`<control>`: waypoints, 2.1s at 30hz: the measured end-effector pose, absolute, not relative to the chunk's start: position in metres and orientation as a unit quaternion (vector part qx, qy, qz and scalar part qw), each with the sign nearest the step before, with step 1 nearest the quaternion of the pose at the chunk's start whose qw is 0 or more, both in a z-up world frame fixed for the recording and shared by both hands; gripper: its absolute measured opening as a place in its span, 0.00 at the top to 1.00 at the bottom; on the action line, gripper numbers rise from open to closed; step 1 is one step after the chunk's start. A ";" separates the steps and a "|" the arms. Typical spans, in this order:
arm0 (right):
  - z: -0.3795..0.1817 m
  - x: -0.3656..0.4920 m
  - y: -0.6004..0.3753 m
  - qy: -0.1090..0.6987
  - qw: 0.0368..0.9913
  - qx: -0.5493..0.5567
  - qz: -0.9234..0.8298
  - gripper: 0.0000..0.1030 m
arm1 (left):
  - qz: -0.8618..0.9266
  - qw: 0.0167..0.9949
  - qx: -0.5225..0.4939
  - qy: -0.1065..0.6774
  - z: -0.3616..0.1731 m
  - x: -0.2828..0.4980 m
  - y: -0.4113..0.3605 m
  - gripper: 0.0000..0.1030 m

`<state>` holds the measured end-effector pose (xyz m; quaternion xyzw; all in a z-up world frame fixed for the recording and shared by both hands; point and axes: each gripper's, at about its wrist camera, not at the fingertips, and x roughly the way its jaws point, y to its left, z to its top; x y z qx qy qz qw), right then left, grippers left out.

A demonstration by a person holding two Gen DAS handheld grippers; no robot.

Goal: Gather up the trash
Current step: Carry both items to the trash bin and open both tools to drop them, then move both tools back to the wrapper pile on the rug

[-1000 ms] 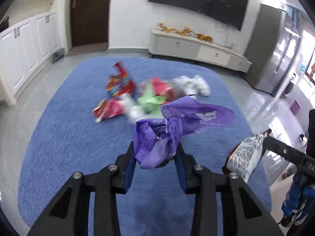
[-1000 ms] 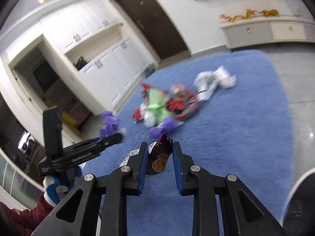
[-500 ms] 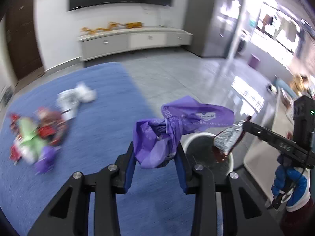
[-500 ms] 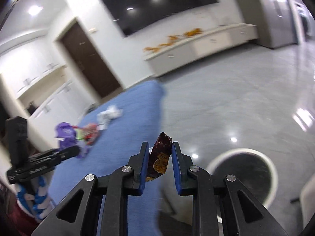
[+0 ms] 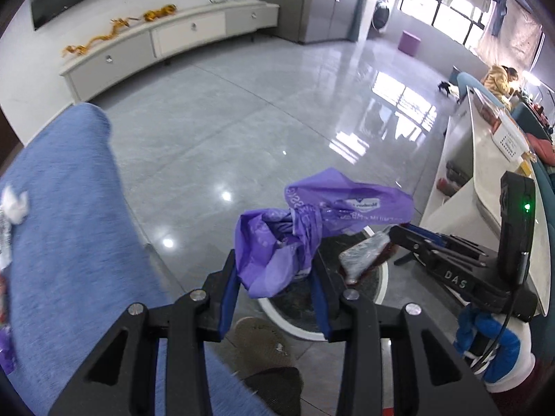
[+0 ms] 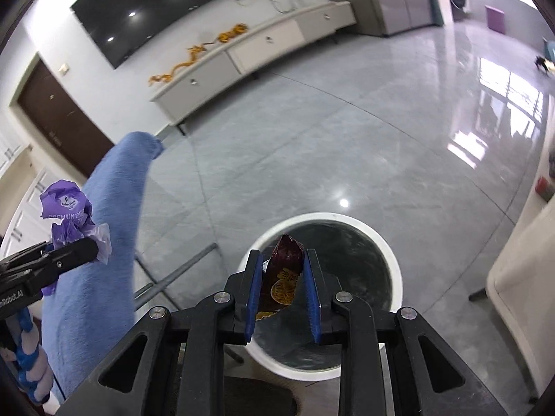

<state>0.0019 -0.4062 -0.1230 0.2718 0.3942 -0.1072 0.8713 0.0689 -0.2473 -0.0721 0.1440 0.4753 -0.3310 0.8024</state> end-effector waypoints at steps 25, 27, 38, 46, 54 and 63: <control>-0.122 -0.006 -0.404 0.383 0.874 0.269 -0.132 0.56 | -0.348 0.809 0.116 0.459 -0.056 0.061 -0.240 0.49; -0.109 -0.007 -0.396 0.376 0.879 0.263 -0.127 0.56 | -0.340 0.821 0.109 0.446 -0.045 0.058 -0.227 0.49; -0.030 -0.005 -0.339 0.323 0.922 0.202 -0.067 0.55 | -0.259 0.898 0.039 0.352 0.027 0.042 -0.115 0.49; 0.023 -0.007 -0.291 0.289 0.945 0.155 -0.017 0.55 | -0.166 0.943 0.011 0.289 0.082 0.033 -0.008 0.49; 0.069 -0.016 -0.252 0.257 0.958 0.127 0.021 0.55 | -0.083 0.968 -0.006 0.238 0.127 0.021 0.098 0.49; 0.090 -0.007 -0.211 0.253 0.961 0.102 0.051 0.55 | -0.014 0.971 -0.022 0.236 0.130 0.019 0.182 0.49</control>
